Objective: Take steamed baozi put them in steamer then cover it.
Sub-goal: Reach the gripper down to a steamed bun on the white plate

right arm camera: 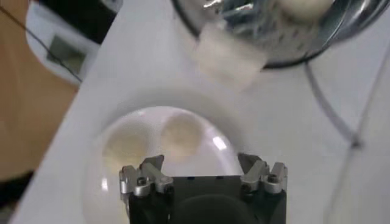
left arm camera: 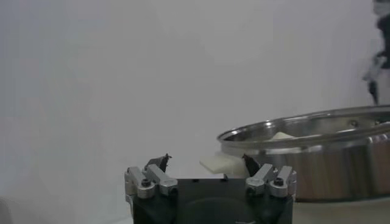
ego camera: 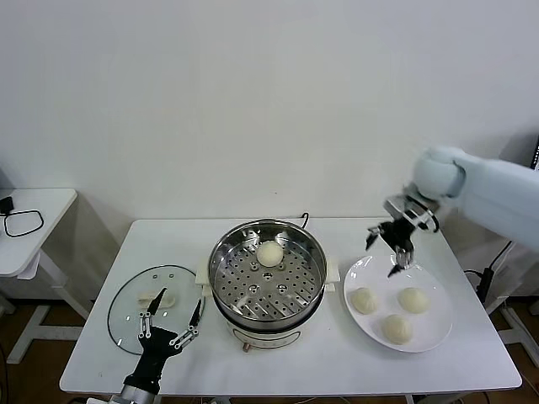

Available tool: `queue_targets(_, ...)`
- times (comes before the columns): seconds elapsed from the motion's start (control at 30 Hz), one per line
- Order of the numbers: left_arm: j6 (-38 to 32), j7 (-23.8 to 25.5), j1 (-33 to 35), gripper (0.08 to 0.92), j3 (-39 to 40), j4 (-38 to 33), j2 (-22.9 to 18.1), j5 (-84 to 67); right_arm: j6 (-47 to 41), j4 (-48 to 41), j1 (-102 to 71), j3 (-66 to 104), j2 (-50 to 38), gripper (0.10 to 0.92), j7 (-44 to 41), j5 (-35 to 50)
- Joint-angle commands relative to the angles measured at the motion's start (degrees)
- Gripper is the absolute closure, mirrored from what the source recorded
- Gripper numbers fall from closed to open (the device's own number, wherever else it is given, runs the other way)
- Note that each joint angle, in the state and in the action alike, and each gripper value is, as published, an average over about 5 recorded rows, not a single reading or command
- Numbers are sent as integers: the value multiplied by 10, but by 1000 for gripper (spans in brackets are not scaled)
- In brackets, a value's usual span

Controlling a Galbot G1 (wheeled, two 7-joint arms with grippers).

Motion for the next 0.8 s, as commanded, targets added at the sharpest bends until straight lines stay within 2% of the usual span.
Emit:
queue_targets(0.03,1,-1,0,177,0,1,-1,0,-42,-19,-103,10,-35,203,83,36)
queue_targets(0.4,0,-3,1,177,-8,6,-3,0,-37,-71,-149,54,23,203,104,16)
queue_targets(0.8,1,-4,-1,177,-14,10,-2,-2,-34,-82,-162,58,45,203,108,11)
